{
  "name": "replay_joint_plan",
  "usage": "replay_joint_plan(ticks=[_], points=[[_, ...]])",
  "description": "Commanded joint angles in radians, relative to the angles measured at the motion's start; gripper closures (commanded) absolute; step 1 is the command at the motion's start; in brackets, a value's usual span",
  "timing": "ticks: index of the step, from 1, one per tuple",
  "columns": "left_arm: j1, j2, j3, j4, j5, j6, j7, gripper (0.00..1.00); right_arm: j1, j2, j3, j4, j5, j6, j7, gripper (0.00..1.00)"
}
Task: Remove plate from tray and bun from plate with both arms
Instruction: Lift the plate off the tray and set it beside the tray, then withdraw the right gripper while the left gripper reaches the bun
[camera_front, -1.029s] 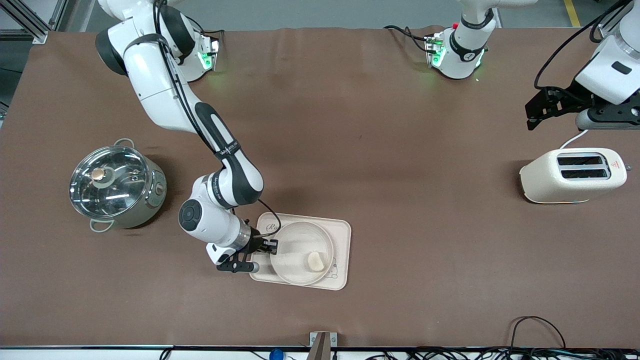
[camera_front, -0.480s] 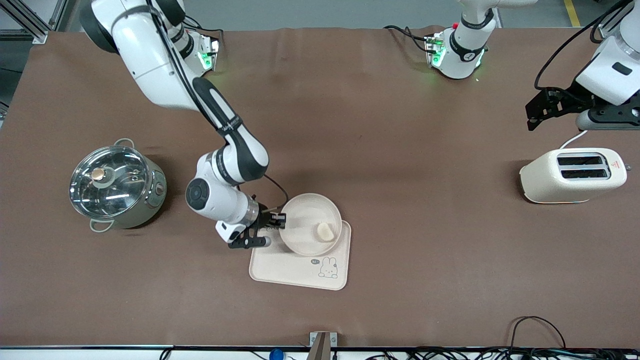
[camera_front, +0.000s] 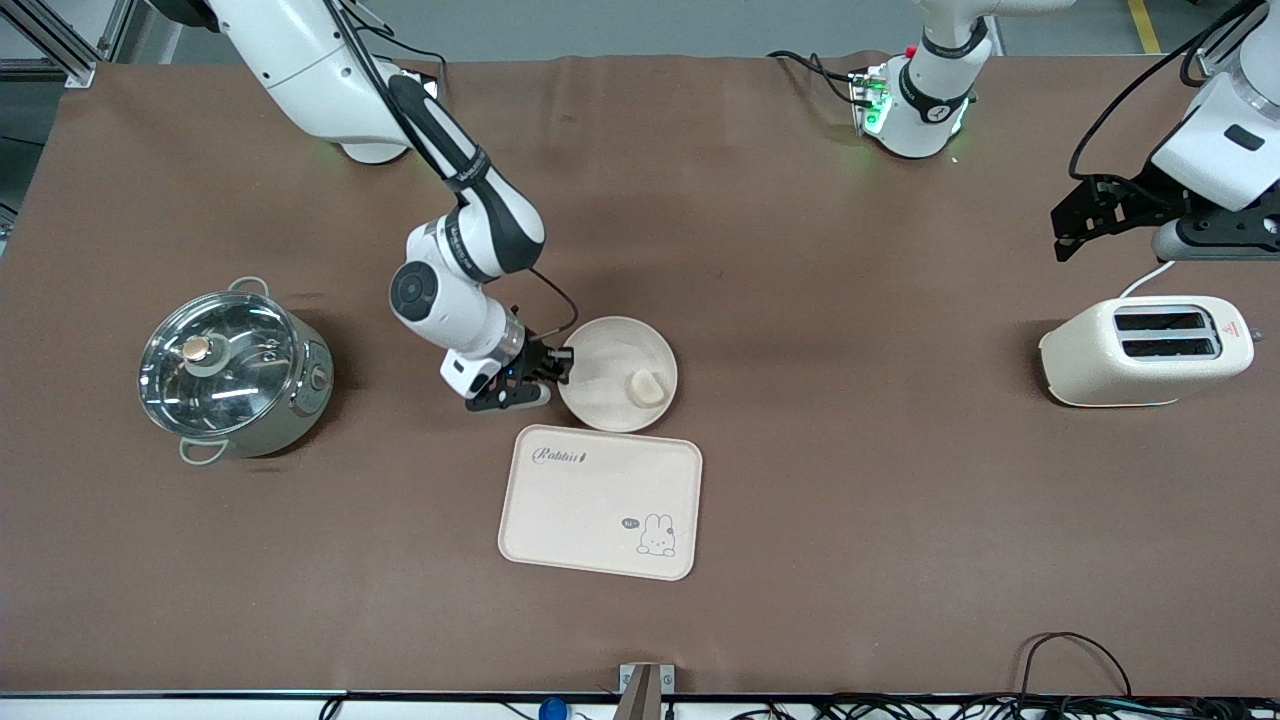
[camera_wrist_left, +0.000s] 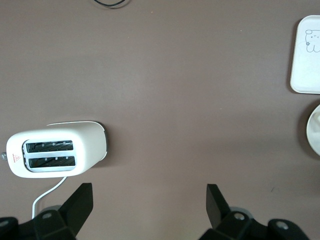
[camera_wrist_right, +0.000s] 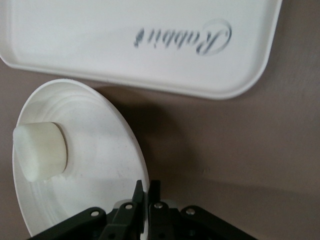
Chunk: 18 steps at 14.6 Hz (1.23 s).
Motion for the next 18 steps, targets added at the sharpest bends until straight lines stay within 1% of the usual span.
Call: replay_joint_plan(ticks=[1, 3, 4, 5, 6, 7, 8, 9, 11, 12, 14, 15, 17, 18], points=[[0.003, 0.008, -0.004, 0.025, -0.014, -0.022, 0.009, 0.00, -0.002, -0.043, 0.022, -0.084, 0.020, 0.033, -0.019, 1.00], [-0.001, 0.008, -0.002, 0.023, 0.002, -0.025, 0.003, 0.00, 0.001, -0.045, 0.028, -0.092, 0.029, 0.033, -0.017, 1.00], [-0.001, 0.008, -0.002, 0.020, 0.007, -0.034, 0.003, 0.00, 0.005, -0.046, 0.032, -0.097, 0.050, 0.033, -0.016, 0.98], [-0.001, 0.008, -0.005, 0.019, 0.007, -0.051, 0.004, 0.00, 0.012, -0.051, 0.050, -0.112, 0.076, 0.033, -0.011, 0.92], [-0.001, 0.008, -0.007, 0.017, 0.003, -0.067, 0.010, 0.00, 0.014, -0.060, 0.061, -0.120, 0.104, 0.035, -0.008, 0.83], [-0.003, 0.008, -0.007, 0.014, -0.007, -0.086, 0.000, 0.00, 0.014, -0.069, 0.062, -0.123, 0.119, 0.029, -0.008, 0.66], [-0.006, 0.008, -0.008, -0.003, -0.013, -0.085, -0.011, 0.00, 0.014, -0.080, 0.062, -0.129, 0.122, 0.023, 0.001, 0.44], [-0.010, 0.013, -0.010, -0.025, -0.037, -0.051, -0.014, 0.00, 0.009, -0.094, 0.062, -0.131, 0.122, 0.011, 0.010, 0.36], [-0.033, 0.044, -0.025, -0.075, -0.086, 0.053, -0.055, 0.00, -0.023, -0.140, 0.058, -0.126, 0.122, -0.078, 0.024, 0.05], [-0.047, 0.076, -0.045, -0.091, -0.090, 0.098, -0.160, 0.00, -0.061, -0.169, 0.058, -0.124, 0.122, -0.127, 0.024, 0.00], [-0.089, 0.163, -0.101, -0.089, -0.090, 0.158, -0.389, 0.00, -0.153, -0.215, 0.053, -0.103, 0.119, -0.234, -0.003, 0.00], [-0.118, 0.213, -0.129, -0.089, -0.090, 0.216, -0.513, 0.00, -0.225, -0.233, 0.053, -0.080, 0.112, -0.305, -0.038, 0.00], [-0.199, 0.328, -0.149, -0.084, -0.080, 0.373, -0.723, 0.00, -0.343, -0.259, 0.048, 0.004, 0.102, -0.534, -0.083, 0.00], [-0.251, 0.378, -0.149, -0.076, -0.074, 0.462, -0.796, 0.00, -0.388, -0.264, 0.045, 0.059, 0.049, -0.630, -0.083, 0.00]])
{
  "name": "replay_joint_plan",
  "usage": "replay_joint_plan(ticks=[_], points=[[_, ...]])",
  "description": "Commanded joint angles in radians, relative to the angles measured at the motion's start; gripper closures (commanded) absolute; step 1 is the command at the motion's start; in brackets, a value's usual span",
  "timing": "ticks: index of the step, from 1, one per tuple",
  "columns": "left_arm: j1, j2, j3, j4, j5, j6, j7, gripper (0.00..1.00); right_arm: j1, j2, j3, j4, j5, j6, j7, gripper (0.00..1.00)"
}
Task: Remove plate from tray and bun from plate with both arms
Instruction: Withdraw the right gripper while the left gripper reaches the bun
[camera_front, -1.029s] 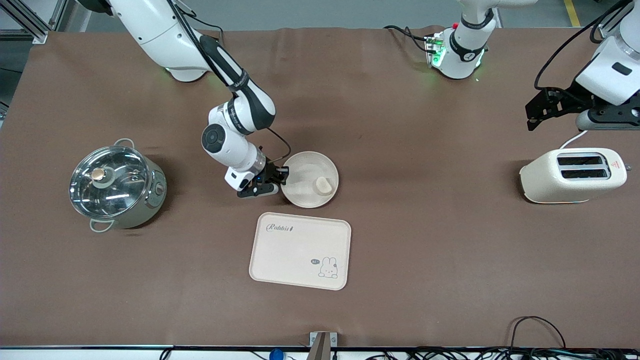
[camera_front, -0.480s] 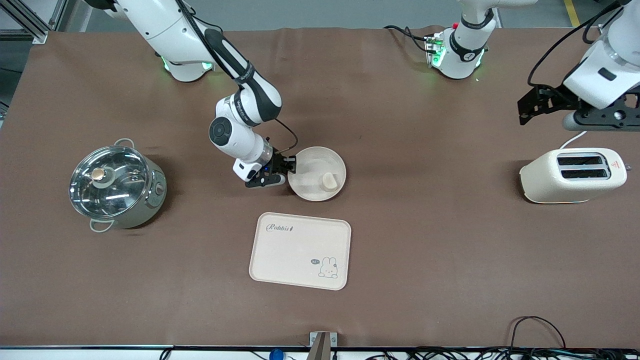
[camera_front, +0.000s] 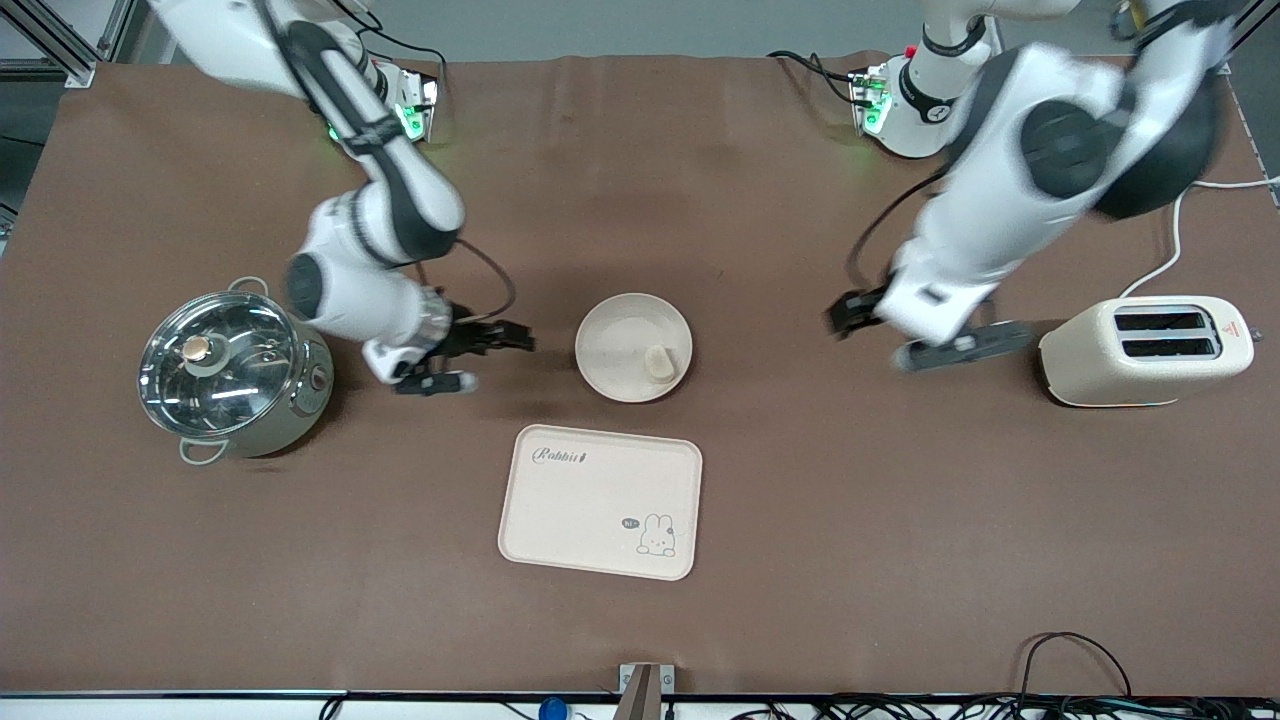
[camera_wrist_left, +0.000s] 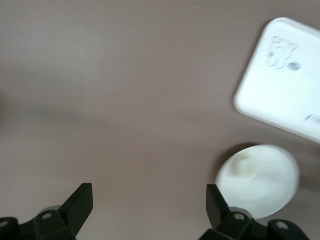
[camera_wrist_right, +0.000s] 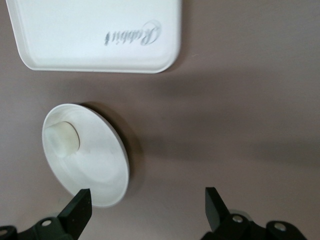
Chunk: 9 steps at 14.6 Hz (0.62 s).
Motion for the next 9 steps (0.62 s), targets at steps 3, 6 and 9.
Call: replay_joint_plan(ticks=[3, 6, 9], points=[[-0.167, 0.236, 0.000, 0.057, 0.009, 0.374, -0.333, 0.00, -0.198, -0.049, 0.009, 0.253, -0.321, -0.404, -0.017, 0.00], [-0.256, 0.380, 0.011, 0.072, 0.013, 0.547, -0.479, 0.00, -0.263, -0.066, -0.006, 0.402, -0.485, -0.545, -0.029, 0.00], [-0.310, 0.465, 0.029, 0.072, 0.067, 0.610, -0.565, 0.00, -0.270, -0.127, -0.061, 0.475, -0.559, -0.638, -0.041, 0.00]])
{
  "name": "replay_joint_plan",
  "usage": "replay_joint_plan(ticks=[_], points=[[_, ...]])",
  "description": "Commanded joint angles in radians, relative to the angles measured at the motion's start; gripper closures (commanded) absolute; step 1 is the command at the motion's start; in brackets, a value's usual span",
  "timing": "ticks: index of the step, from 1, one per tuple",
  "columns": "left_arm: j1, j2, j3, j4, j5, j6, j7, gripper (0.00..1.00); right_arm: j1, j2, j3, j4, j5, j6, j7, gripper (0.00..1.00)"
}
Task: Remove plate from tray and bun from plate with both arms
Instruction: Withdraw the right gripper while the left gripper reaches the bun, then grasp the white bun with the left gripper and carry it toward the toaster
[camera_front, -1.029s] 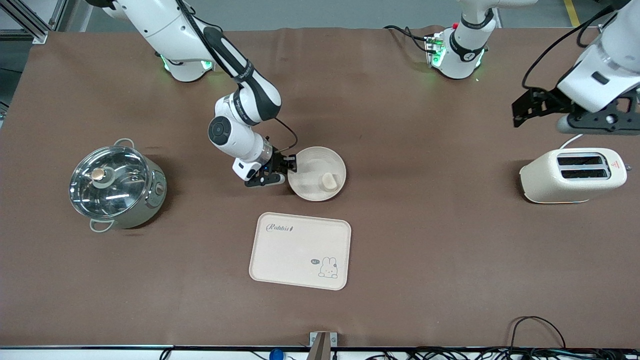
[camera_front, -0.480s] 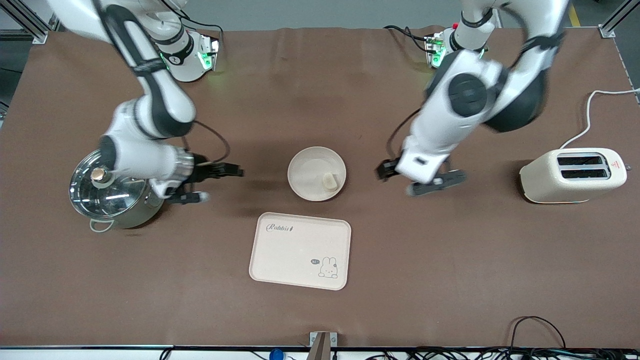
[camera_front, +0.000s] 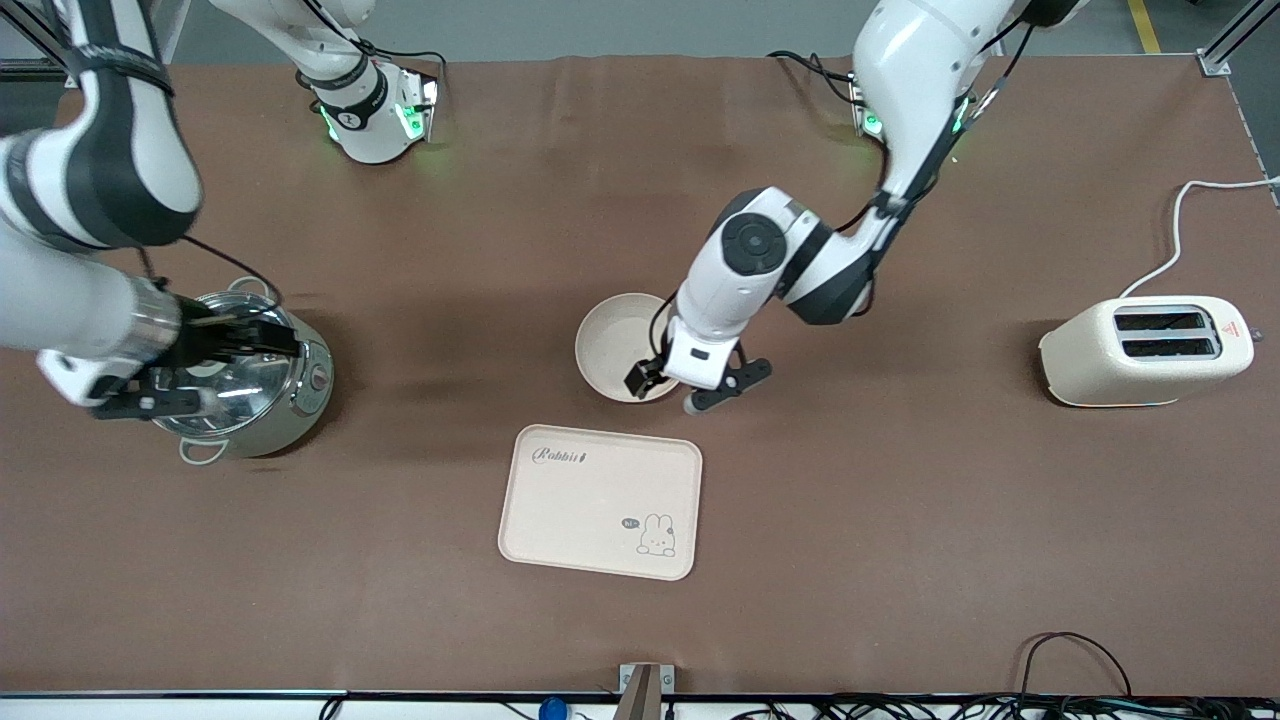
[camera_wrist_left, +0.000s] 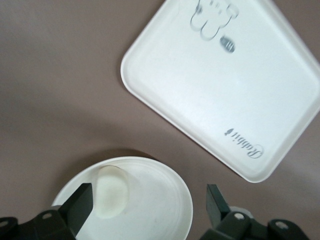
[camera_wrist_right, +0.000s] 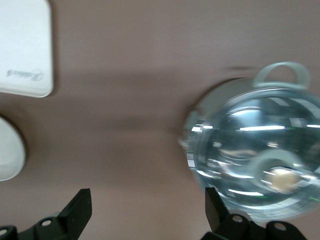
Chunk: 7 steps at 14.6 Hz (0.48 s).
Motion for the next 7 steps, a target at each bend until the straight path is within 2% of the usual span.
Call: replay_joint_plan(ticks=[1, 4, 7], points=[[-0.038, 0.082, 0.020, 0.040, 0.085, 0.015, -0.061, 0.00, 0.001, -0.075, -0.047, 0.032, -0.038, -0.063, -0.010, 0.00], [-0.041, 0.102, 0.019, 0.023, 0.130, 0.002, -0.070, 0.00, 0.053, -0.143, -0.135, 0.031, -0.026, -0.084, -0.009, 0.00], [-0.061, 0.097, 0.019, 0.024, 0.131, -0.043, -0.105, 0.00, 0.183, -0.158, -0.288, 0.064, -0.036, -0.095, -0.010, 0.00]])
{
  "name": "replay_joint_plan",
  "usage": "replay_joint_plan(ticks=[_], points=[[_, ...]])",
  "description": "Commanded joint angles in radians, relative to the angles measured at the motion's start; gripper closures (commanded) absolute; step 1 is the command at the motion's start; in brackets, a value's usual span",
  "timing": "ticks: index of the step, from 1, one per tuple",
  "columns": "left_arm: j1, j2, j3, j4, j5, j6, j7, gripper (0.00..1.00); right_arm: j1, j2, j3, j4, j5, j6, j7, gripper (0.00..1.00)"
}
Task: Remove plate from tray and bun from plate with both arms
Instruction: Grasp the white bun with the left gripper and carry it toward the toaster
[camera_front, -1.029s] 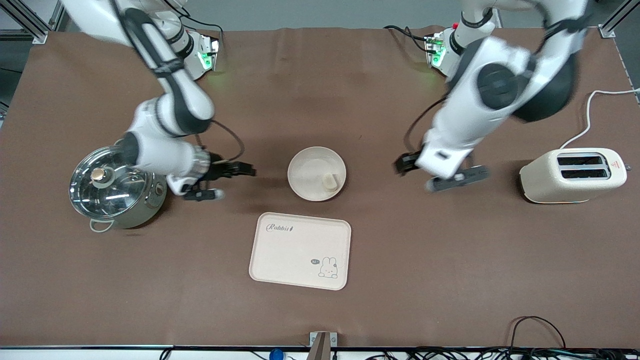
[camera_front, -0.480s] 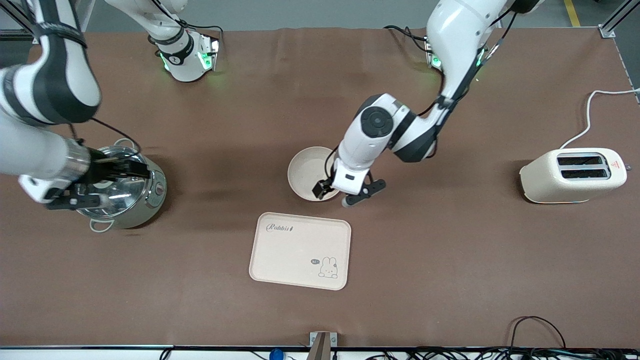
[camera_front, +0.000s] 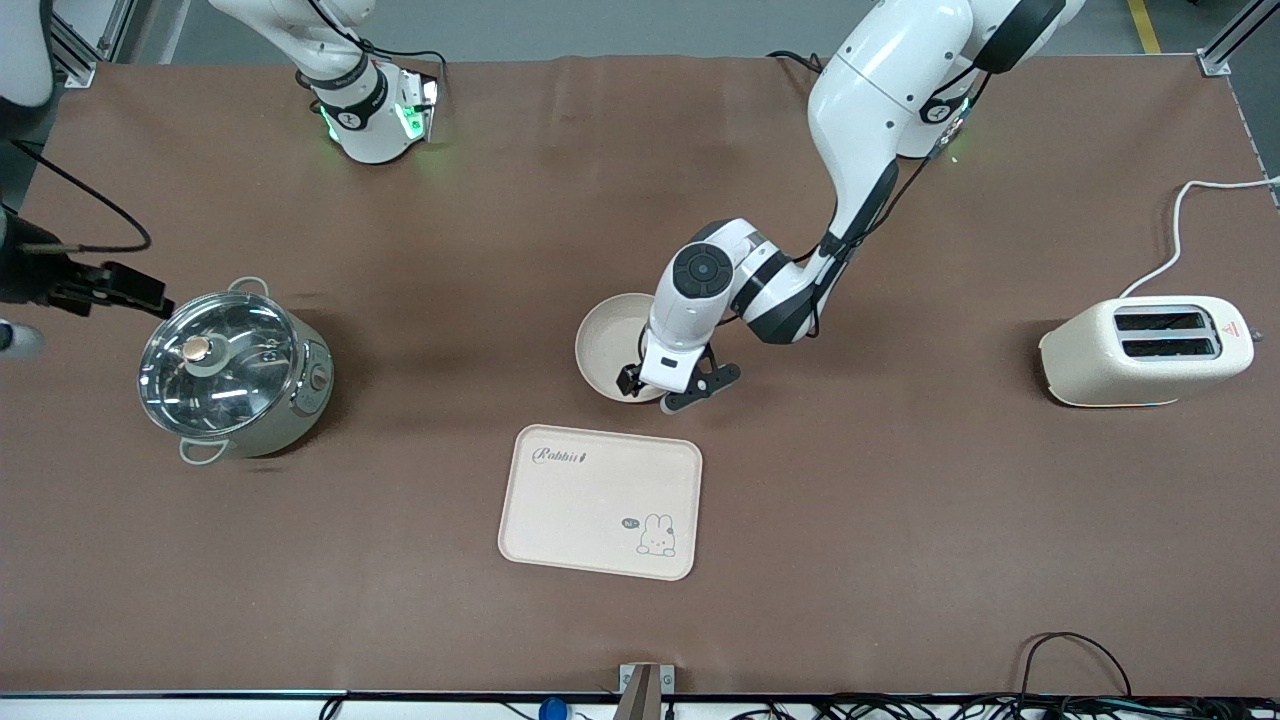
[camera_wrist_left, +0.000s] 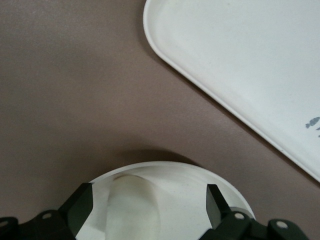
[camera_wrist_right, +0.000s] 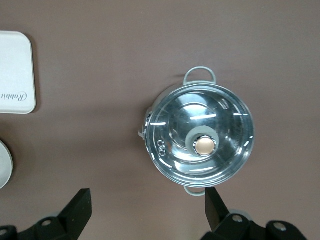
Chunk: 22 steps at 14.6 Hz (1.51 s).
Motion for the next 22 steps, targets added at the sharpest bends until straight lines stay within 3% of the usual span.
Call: replay_joint_plan(ticks=[1, 2, 4, 5, 6, 8, 10, 11, 13, 16, 19, 22], points=[[-0.031, -0.008, 0.011, 0.014, 0.023, -0.037, -0.067, 0.01, 0.088, -0.015, -0.102, 0.025, -0.020, -0.025, -0.005, 0.00], [-0.034, -0.008, 0.011, 0.012, 0.025, -0.037, -0.075, 0.12, 0.073, -0.013, -0.099, 0.038, -0.019, -0.034, -0.004, 0.00], [-0.045, -0.006, 0.011, 0.011, 0.025, -0.040, -0.078, 0.53, 0.030, -0.013, -0.064, 0.043, -0.017, -0.039, -0.005, 0.00], [-0.048, -0.009, 0.010, 0.005, 0.025, -0.041, -0.078, 0.69, -0.008, -0.012, -0.021, 0.043, -0.019, -0.039, -0.004, 0.00], [-0.050, -0.009, 0.010, 0.000, 0.025, -0.041, -0.078, 0.75, -0.036, -0.012, 0.019, 0.043, -0.019, -0.039, -0.002, 0.00], [-0.050, -0.011, 0.010, -0.006, 0.026, -0.040, -0.078, 0.81, -0.029, -0.013, 0.027, 0.042, -0.020, -0.042, 0.007, 0.00], [-0.054, -0.011, 0.011, -0.006, 0.025, -0.040, -0.080, 0.97, -0.026, -0.012, 0.027, 0.039, -0.020, -0.044, 0.008, 0.00], [-0.065, -0.017, 0.011, -0.006, 0.025, -0.046, -0.081, 1.00, -0.027, -0.012, 0.028, 0.038, -0.020, -0.045, 0.008, 0.00], [-0.054, -0.093, 0.011, 0.001, 0.032, -0.227, -0.062, 1.00, -0.027, -0.012, 0.028, 0.040, -0.020, -0.051, 0.007, 0.00], [0.045, -0.245, 0.007, 0.000, 0.036, -0.434, 0.180, 1.00, -0.027, -0.012, 0.030, 0.042, -0.020, -0.051, 0.001, 0.00], [0.247, -0.256, 0.001, -0.006, 0.017, -0.442, 0.629, 0.99, -0.030, -0.012, 0.028, 0.040, -0.019, -0.050, 0.001, 0.00], [0.410, -0.230, -0.010, -0.026, -0.009, -0.435, 0.904, 0.99, -0.029, -0.012, 0.028, 0.040, -0.019, -0.050, 0.004, 0.00]])
